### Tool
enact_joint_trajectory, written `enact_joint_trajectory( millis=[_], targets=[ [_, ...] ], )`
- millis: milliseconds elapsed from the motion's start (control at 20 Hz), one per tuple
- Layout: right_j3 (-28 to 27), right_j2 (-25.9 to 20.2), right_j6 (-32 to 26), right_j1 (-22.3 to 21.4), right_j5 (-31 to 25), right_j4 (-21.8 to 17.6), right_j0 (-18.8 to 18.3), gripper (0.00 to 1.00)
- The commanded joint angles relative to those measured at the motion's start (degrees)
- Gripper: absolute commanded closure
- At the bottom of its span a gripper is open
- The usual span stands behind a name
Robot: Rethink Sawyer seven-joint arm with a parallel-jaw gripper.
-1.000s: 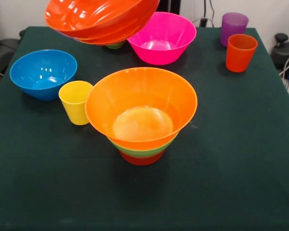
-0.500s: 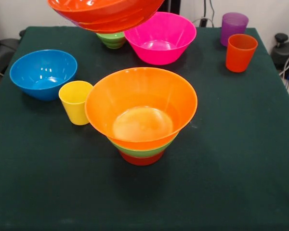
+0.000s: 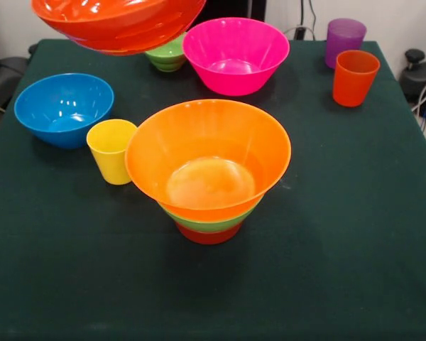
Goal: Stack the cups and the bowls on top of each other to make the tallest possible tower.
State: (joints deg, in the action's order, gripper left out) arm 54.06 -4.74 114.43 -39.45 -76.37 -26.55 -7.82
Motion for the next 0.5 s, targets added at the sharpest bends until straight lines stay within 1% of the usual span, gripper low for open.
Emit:
enact_joint_trajectory(
  millis=[50,300,350,500],
  targets=[
    [-0.59,1.92,9.66,5.27,3.85,-4.22,2.14,1.00],
    [-0.05,4.13,12.01,6.63,6.06,-3.50,4.00,1.00],
    [-0.81,4.43,12.05,7.19,6.11,-3.21,4.10,1.00],
    [-0.36,5.42,13.25,8.21,7.62,-2.16,4.94,1.00]
  ],
)
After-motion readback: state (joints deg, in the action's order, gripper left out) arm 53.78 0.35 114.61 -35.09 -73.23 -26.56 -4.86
